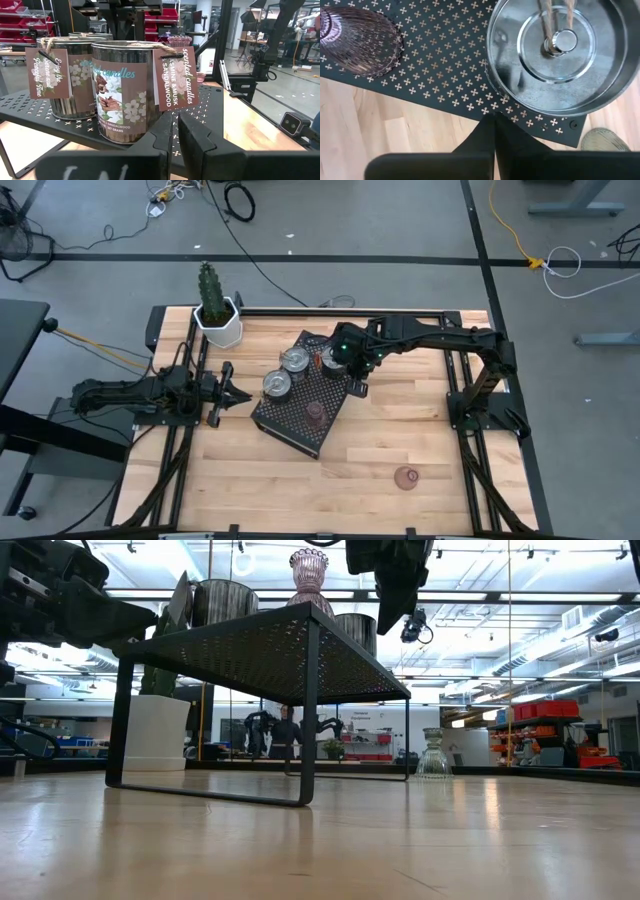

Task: Pick & Place candle stick holders
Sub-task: Put the silver scented candle on the shelf

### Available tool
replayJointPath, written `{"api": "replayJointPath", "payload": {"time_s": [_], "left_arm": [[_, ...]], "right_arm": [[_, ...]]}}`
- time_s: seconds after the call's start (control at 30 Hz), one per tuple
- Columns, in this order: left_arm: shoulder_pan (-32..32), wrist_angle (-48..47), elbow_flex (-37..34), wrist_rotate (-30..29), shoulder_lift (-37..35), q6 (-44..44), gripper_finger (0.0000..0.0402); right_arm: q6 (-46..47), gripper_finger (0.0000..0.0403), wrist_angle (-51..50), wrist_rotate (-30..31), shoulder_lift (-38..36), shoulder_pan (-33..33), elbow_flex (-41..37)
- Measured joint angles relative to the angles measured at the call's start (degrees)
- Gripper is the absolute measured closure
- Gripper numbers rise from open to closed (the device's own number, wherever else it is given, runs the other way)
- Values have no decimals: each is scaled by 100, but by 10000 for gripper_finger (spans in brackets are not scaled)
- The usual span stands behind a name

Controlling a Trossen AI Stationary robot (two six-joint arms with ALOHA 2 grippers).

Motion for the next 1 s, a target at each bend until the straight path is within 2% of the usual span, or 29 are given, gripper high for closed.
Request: {"api": "replayJointPath", "payload": {"time_s": [0.3, 1.0], "left_arm": [[-1, 0, -1, 0, -1, 0, 367], [-1, 0, -1, 0, 0, 0, 367]], "right_arm": [[-2, 401, 203, 435, -2, 0, 0], [0, 401, 923, 430, -2, -37, 0]]}}
